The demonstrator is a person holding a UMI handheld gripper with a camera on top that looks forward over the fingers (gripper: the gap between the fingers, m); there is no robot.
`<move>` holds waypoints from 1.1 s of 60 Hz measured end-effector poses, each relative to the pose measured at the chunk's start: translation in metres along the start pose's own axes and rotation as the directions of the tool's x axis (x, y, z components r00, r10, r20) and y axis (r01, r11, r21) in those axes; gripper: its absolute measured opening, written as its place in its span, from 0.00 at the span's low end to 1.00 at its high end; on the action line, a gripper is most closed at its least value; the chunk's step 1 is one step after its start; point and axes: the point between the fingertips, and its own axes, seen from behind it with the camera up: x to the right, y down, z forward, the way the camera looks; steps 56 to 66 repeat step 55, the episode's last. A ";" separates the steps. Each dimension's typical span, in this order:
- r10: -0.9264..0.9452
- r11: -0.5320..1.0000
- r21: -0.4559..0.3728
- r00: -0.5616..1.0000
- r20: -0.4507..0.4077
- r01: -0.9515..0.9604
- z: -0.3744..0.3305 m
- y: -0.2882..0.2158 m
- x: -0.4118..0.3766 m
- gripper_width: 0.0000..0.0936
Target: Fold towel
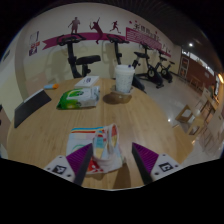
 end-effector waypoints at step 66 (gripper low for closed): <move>-0.013 0.992 0.128 0.998 -0.055 0.020 -0.433 0.052 -0.059 0.92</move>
